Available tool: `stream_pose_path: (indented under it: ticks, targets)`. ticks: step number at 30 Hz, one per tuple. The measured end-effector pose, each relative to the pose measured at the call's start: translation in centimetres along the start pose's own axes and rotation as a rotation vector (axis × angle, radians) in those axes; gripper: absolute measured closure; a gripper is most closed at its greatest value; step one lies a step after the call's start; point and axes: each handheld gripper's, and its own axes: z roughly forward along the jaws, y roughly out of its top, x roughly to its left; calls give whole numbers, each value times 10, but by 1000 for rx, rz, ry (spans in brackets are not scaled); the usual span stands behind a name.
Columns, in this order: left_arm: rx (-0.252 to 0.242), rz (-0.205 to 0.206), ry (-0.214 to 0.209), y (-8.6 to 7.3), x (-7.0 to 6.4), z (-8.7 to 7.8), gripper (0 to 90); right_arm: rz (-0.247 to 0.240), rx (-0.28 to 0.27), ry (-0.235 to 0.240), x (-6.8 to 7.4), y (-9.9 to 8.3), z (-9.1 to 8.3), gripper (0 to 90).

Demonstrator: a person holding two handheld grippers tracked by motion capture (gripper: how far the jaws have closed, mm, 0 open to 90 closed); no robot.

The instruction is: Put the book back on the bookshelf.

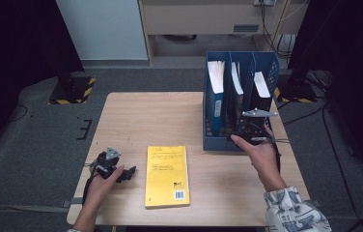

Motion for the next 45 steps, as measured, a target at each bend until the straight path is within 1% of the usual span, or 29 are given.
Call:
stream_pose_path:
  ticks: [1, 5, 6, 8, 9, 11, 15, 18, 21, 23, 25, 27, 30, 32, 33, 36, 39, 41, 43, 45]
  targets:
    - [1, 1, 0, 0, 0, 0, 0, 0, 2, 12, 3, -2, 0, 129]
    - [5, 2, -1, 1, 0, 0, 0, -26, 14, 46, 16, -12, 5, 124]
    - [5, 2, -1, 1, 0, 0, 0, -37, 16, 47, 19, -15, 6, 125]
    - [4, 2, -1, 1, 0, 0, 0, -41, 21, 62, 24, -20, 9, 125]
    - [5, 2, -1, 1, 0, 0, 0, -39, 27, 68, 27, -23, 11, 125]
    - [5, 1, -1, 1, 0, 0, 0, -57, 45, 74, 32, -30, 16, 125]
    - [4, 2, -2, 1, 0, 0, 0, -66, 60, 102, 41, -44, 25, 125]
    - [5, 5, -5, 1, -1, 0, 0, -55, 72, 122, 46, -53, 30, 126]
    - [3, 4, -7, 1, -2, 0, 0, -70, 83, 125, 51, -57, 32, 126]
    - [4, 5, -8, 1, -2, 0, 0, -71, 80, 135, 54, -58, 33, 133]
    - [9, 8, -13, 1, -3, 0, 0, -84, 78, 137, 58, -60, 34, 140]
    - [13, -3, -25, 2, -2, -2, 8, -89, 85, 148, 64, -63, 36, 148]
    - [21, -17, -31, 3, -1, -5, 32, -100, 99, 162, 72, -70, 41, 160]
    - [11, -30, -45, 4, -1, -9, 35, -113, 116, 181, 79, -75, 44, 162]
    - [4, -33, -51, 5, -2, -11, 41, -111, 127, 190, 82, -77, 46, 167]
    - [-18, -37, -76, 9, -6, -18, 52, -129, 151, 215, 92, -83, 51, 176]
    - [-31, -21, -106, 13, -14, -24, 60, -145, 168, 233, 102, -88, 54, 190]
    - [-33, -8, -133, 16, -21, -27, 71, -155, 177, 249, 107, -90, 56, 197]
    - [-27, 8, -145, 16, -30, -29, 71, -161, 191, 263, 112, -93, 59, 197]
    - [-20, 21, -166, 16, -38, -30, 72, -170, 207, 273, 116, -96, 61, 198]
